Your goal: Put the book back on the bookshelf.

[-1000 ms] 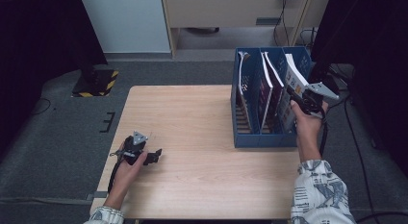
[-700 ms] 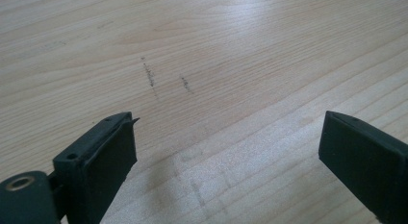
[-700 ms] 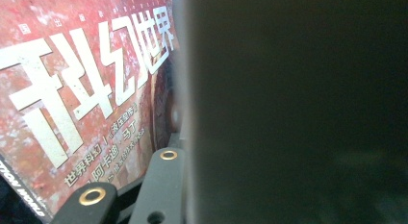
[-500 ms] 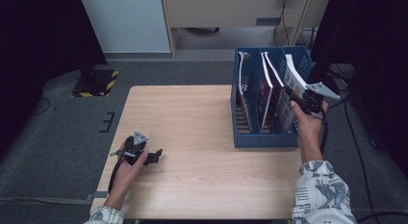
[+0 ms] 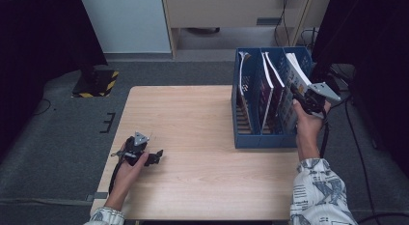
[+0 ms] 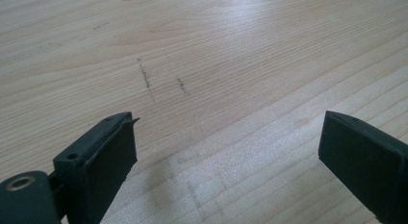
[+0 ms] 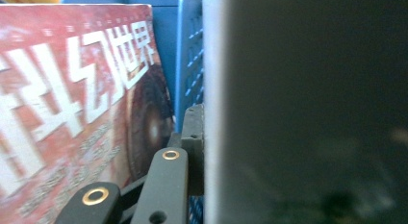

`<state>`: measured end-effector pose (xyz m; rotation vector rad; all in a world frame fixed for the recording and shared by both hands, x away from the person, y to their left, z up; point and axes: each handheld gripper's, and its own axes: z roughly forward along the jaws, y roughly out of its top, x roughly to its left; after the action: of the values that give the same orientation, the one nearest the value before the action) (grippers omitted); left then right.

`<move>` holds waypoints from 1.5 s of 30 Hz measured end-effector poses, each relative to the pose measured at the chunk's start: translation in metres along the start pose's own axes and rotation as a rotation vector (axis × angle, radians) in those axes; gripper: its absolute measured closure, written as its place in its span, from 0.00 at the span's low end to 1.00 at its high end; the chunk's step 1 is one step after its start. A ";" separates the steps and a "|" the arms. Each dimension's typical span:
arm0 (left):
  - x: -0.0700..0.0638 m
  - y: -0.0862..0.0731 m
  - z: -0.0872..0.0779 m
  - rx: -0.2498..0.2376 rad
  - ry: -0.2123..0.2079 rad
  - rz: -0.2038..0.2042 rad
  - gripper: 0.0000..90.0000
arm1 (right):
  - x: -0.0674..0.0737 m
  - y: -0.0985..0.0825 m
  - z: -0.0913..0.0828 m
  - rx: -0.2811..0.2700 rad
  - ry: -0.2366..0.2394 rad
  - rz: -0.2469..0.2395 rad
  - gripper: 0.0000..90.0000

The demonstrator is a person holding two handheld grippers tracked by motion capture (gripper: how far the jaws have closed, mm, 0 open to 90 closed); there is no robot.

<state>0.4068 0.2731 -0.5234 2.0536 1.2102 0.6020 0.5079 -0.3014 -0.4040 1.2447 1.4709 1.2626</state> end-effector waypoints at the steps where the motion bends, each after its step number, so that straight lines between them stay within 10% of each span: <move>1: 0.000 0.000 0.000 0.000 0.000 -0.001 0.06 | -0.001 -0.001 0.002 -0.004 -0.012 0.007 0.82; 18: 0.000 0.000 -0.001 -0.010 -0.001 -0.007 0.06 | 0.000 0.008 0.011 -0.004 -0.081 -0.053 0.82; 45: -0.001 0.001 -0.001 -0.008 -0.003 -0.004 0.06 | 0.017 -0.001 0.013 0.004 -0.048 -0.089 0.73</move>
<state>0.4062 0.2727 -0.5220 2.0442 1.2086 0.6004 0.5176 -0.2824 -0.4067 1.1913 1.4786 1.1632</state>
